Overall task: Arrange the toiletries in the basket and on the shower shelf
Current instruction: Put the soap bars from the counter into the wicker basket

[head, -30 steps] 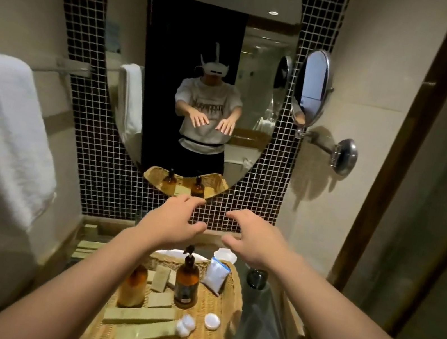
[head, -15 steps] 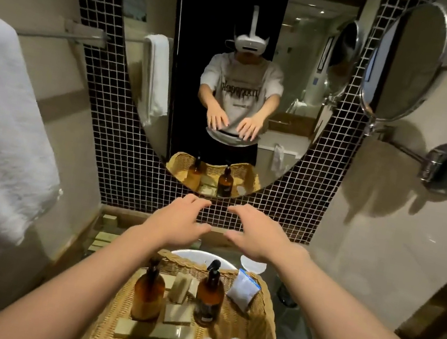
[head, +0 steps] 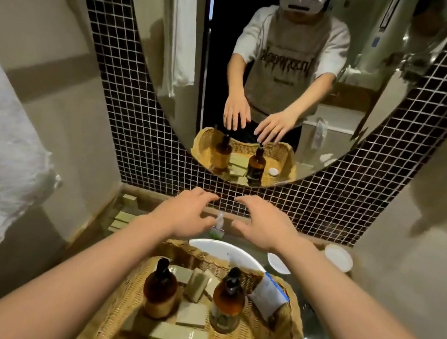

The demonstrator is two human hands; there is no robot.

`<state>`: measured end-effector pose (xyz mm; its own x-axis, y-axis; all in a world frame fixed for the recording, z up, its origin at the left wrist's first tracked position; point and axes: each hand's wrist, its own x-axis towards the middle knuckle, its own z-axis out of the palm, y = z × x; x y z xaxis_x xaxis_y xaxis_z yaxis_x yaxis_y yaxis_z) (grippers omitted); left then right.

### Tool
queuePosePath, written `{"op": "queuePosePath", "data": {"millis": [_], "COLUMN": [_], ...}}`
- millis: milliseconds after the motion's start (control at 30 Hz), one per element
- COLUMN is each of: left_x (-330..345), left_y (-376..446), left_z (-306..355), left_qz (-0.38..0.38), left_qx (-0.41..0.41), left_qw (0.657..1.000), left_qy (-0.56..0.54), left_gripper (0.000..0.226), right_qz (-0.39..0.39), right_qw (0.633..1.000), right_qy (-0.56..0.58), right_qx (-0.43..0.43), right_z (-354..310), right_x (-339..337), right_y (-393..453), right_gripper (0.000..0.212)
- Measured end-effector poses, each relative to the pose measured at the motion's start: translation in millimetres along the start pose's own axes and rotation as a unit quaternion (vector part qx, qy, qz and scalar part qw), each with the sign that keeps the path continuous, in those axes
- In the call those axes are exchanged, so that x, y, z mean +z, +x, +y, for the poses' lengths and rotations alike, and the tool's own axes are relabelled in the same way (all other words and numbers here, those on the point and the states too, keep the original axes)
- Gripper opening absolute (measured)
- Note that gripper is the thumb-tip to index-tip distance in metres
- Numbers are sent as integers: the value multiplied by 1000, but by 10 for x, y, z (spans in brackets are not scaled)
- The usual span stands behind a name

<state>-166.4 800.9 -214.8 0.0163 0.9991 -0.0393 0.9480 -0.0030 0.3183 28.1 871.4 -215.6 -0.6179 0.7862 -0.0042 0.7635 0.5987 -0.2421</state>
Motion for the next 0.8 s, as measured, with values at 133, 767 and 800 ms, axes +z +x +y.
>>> {"op": "queuePosePath", "data": {"millis": [133, 767, 800], "left_x": [95, 968, 1058], "left_y": [110, 522, 561], "left_z": [-240, -929, -935], "left_qz": [-17, -120, -142], "left_qx": [-10, 92, 96], "left_qw": [1000, 988, 985], "left_qy": [-6, -8, -9], "left_gripper": [64, 52, 50], "right_qz": [-12, -93, -95], "right_qw": [1000, 995, 995], "right_qy": [14, 4, 7], "right_qx": [8, 27, 32], "right_z": [-45, 14, 75], "right_x": [172, 1041, 1090], "right_y": [182, 748, 762], "right_gripper": [63, 58, 58]}}
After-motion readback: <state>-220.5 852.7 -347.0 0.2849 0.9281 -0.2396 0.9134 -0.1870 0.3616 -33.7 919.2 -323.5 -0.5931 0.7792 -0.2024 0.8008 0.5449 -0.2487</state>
